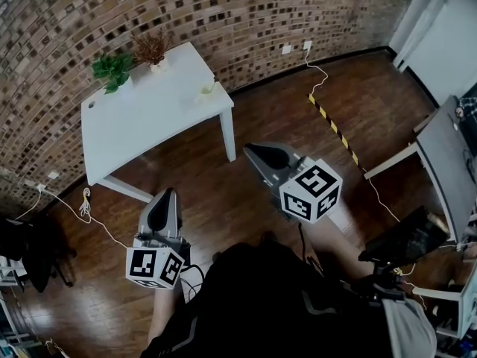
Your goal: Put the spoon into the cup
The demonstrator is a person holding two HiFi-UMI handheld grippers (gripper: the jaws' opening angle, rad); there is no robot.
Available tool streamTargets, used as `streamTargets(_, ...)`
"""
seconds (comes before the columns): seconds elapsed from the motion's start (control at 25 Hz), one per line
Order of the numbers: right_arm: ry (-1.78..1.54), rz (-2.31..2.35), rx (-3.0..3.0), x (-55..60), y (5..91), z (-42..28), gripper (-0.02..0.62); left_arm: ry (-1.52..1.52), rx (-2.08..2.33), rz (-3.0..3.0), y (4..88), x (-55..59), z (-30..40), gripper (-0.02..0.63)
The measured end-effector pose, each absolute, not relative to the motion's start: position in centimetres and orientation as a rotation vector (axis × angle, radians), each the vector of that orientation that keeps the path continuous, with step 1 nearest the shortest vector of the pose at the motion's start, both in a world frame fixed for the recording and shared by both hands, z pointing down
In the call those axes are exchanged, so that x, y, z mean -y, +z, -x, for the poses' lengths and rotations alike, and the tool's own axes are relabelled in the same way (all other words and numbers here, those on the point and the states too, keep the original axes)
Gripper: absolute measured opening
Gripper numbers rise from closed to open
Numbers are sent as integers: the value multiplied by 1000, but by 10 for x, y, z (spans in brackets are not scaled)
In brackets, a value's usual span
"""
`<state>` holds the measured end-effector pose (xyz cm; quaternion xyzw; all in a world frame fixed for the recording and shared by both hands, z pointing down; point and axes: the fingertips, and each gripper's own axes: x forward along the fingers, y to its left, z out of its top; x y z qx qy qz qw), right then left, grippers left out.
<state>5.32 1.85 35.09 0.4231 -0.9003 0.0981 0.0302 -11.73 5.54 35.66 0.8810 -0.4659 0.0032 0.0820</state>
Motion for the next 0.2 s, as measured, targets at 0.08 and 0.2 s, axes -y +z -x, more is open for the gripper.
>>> streamTargets(0.08, 300, -1304, 2778, -17, 351, -61, 6, 8, 1394, -2640, 358, -54, 109, -6)
streamTargets(0.2, 301, -1307, 2780, -16, 353, -72, 6, 7, 1394, -2649, 364, -52, 98, -6)
